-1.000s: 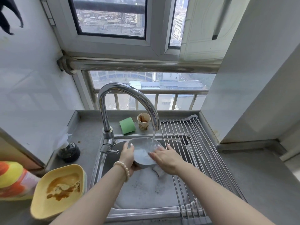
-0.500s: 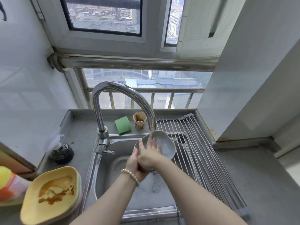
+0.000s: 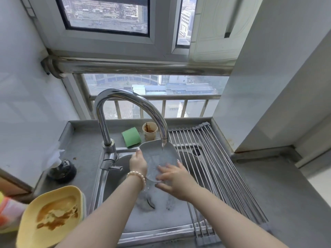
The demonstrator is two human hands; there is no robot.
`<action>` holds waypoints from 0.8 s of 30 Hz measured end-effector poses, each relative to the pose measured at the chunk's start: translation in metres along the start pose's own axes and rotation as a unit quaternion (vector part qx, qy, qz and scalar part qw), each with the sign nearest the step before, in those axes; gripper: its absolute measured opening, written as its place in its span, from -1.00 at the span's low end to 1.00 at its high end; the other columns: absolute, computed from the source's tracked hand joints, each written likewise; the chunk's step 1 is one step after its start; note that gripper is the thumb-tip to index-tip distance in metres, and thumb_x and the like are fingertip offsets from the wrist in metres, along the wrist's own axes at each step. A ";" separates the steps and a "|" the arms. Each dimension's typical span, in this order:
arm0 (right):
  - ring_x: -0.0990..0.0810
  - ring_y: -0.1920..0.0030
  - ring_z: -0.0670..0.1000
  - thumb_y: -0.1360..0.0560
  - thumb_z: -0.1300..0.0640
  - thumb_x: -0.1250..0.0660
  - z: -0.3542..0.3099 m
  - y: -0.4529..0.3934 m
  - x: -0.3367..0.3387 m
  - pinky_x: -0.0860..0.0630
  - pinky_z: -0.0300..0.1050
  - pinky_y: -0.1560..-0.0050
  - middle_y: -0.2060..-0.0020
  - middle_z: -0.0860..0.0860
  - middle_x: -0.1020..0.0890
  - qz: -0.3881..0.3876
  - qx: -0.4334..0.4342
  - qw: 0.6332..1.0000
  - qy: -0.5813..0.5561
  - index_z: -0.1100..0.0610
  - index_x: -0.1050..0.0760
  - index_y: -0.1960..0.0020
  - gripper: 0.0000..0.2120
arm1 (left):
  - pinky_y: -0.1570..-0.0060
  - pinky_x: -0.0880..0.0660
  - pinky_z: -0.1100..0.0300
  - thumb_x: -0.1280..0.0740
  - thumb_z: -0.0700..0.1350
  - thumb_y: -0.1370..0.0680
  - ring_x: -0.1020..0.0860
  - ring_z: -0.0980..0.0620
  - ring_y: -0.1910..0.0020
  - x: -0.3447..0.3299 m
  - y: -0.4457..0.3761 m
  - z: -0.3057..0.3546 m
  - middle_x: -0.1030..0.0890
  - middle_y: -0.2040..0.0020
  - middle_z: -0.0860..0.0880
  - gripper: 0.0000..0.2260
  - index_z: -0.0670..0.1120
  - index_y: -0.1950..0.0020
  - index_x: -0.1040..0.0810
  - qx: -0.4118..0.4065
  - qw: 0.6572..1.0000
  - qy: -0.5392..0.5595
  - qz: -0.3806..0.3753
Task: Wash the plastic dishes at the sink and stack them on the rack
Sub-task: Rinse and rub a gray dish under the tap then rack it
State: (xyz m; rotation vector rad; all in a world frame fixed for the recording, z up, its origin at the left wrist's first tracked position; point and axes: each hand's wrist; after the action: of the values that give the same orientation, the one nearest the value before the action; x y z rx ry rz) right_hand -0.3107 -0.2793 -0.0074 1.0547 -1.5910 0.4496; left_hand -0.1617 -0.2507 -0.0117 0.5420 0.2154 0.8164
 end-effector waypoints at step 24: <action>-0.56 -0.08 0.26 -0.52 -0.39 0.02 -0.019 -0.021 0.011 -0.60 0.17 0.25 -0.16 0.19 -0.52 0.118 -0.433 0.641 -0.623 0.14 -0.34 -0.30 -0.33 | -0.03 -0.52 0.09 -0.46 0.24 -0.36 -0.59 -0.08 0.04 0.008 -0.018 -0.007 -0.63 0.00 -0.09 -0.48 -0.14 -0.06 -0.55 -0.062 0.985 -0.156 -0.049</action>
State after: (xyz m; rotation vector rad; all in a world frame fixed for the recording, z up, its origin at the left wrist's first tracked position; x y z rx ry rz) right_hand -0.2817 -0.2802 0.0032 0.2488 -2.6896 -1.1240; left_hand -0.1477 -0.2518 -0.0273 0.5290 -0.0956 0.6347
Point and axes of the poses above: each hand's wrist, its own y-axis away from the middle knuckle, its own x-axis out of the back of the hand, z = x × y
